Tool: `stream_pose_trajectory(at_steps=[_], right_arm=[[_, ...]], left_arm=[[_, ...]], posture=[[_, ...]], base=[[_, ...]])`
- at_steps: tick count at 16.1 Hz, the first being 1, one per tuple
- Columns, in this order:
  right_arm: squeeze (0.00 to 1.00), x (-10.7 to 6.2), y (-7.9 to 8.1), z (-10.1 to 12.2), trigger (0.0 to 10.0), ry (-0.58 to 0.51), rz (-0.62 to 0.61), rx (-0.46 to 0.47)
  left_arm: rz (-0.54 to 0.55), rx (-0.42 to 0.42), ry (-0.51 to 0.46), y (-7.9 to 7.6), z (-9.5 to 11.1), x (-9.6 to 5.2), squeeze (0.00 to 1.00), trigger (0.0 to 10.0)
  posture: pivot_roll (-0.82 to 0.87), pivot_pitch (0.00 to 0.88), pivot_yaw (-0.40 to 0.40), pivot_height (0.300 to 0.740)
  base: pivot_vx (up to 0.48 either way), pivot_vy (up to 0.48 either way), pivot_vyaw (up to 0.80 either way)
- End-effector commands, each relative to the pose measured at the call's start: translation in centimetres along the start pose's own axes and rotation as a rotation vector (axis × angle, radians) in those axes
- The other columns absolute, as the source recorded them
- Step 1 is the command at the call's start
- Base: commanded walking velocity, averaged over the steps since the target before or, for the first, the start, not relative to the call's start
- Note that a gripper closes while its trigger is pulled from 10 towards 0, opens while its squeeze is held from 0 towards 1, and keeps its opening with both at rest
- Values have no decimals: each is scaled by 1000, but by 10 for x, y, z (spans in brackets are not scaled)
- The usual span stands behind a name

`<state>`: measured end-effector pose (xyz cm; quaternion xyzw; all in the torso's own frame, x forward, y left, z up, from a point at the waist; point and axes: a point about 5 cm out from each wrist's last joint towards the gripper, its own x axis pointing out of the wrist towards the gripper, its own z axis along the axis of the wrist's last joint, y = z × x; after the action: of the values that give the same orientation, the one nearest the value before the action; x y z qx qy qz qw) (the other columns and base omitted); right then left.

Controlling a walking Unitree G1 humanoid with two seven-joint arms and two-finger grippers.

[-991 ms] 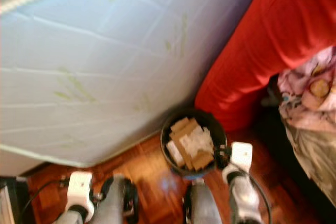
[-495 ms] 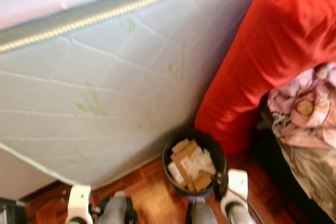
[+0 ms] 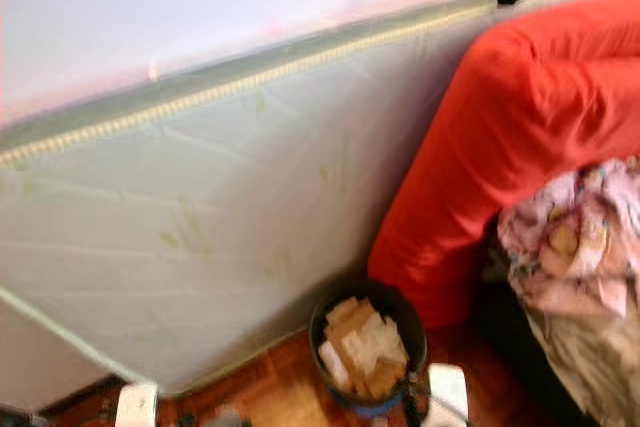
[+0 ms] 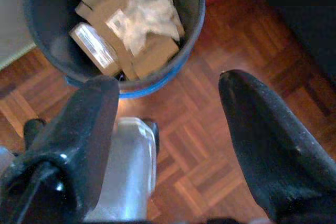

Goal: Clean up the room

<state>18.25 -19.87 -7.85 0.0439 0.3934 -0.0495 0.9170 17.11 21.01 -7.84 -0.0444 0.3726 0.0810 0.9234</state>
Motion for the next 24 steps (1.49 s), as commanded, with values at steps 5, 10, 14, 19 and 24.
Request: stream_pose_trajectory(at_steps=[5,10,14,19,24], right_arm=[[0,-1,-8,-5,10000,50,-1,-40],[0,-4,-12,-12,10000,89,-19,-34],[0,-3,-13,-11,10000,105,-26,-35],[0,-3,-16,-10,10000,108,-23,-67],[0,-3,-14,-10,10000,112,-23,-70]], left_arm=[[10,3,63,0,-10,-1,0,10000],[30,-8,96,5,-17,-4,0,10000],[34,-6,99,4,-16,-3,0,10000],[37,-1,106,5,-16,-3,0,10000],[30,31,113,4,-16,-2,0,10000]], posture=[[-11,9,-2,740],[3,42,-4,740],[6,105,-8,740],[3,132,-10,740],[-1,139,-5,740]], base=[[0,0,0],[0,0,0],[0,0,-722],[0,0,-761],[0,0,-763]])
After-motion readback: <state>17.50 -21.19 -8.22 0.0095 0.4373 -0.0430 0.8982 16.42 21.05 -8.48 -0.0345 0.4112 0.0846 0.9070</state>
